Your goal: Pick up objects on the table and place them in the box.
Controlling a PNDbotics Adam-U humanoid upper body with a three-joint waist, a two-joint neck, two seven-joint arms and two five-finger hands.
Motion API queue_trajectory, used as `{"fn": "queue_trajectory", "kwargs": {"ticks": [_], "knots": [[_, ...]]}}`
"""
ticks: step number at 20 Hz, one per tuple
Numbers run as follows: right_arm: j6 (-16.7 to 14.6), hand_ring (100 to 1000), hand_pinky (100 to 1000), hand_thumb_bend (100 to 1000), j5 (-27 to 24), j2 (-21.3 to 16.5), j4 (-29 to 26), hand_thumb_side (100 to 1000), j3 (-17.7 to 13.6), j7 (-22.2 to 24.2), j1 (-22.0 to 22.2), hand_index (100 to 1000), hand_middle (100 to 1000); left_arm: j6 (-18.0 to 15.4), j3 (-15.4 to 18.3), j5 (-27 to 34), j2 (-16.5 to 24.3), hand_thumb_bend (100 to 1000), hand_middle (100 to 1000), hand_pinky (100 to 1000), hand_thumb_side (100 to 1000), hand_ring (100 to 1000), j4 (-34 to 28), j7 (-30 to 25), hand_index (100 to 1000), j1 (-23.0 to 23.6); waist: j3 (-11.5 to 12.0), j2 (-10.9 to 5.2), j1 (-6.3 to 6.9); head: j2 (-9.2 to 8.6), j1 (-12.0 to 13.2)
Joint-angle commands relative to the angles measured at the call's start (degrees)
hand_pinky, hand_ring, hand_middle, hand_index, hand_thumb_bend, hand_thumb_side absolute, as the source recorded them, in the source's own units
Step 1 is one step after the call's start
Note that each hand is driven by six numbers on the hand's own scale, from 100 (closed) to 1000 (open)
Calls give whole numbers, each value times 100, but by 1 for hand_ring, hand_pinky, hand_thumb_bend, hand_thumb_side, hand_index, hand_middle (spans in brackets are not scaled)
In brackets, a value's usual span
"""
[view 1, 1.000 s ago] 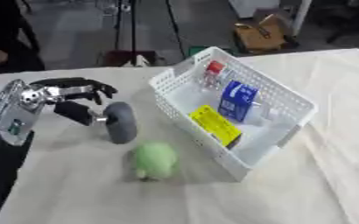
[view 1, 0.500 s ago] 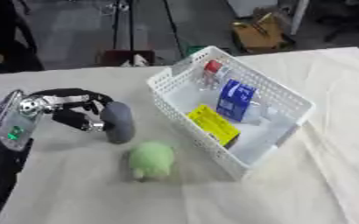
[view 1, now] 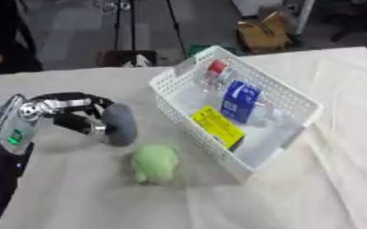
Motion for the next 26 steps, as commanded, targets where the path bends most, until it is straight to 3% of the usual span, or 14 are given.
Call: {"fn": "queue_trajectory", "kwargs": {"ticks": [1, 10, 26], "knots": [[-6, 715, 788, 100, -48, -116, -96, 947, -20, -16, -90, 796, 580, -312, 81, 61, 61, 490, 875, 893, 747, 800, -16, -318, 998, -147, -8, -92, -9, -77, 19], [6, 715, 787, 100, -71, -135, -96, 945, -25, -17, -105, 796, 578, -366, 76, 230, 61, 526, 877, 904, 775, 802, 124, -318, 1000, -191, -36, -51, 2, -100, 23], [14, 715, 786, 100, -110, -143, -96, 943, -23, -9, -153, 795, 577, -403, 87, 151, 18, 498, 871, 902, 773, 799, 287, -318, 999, -247, -77, 24, 17, -146, 36]]}}
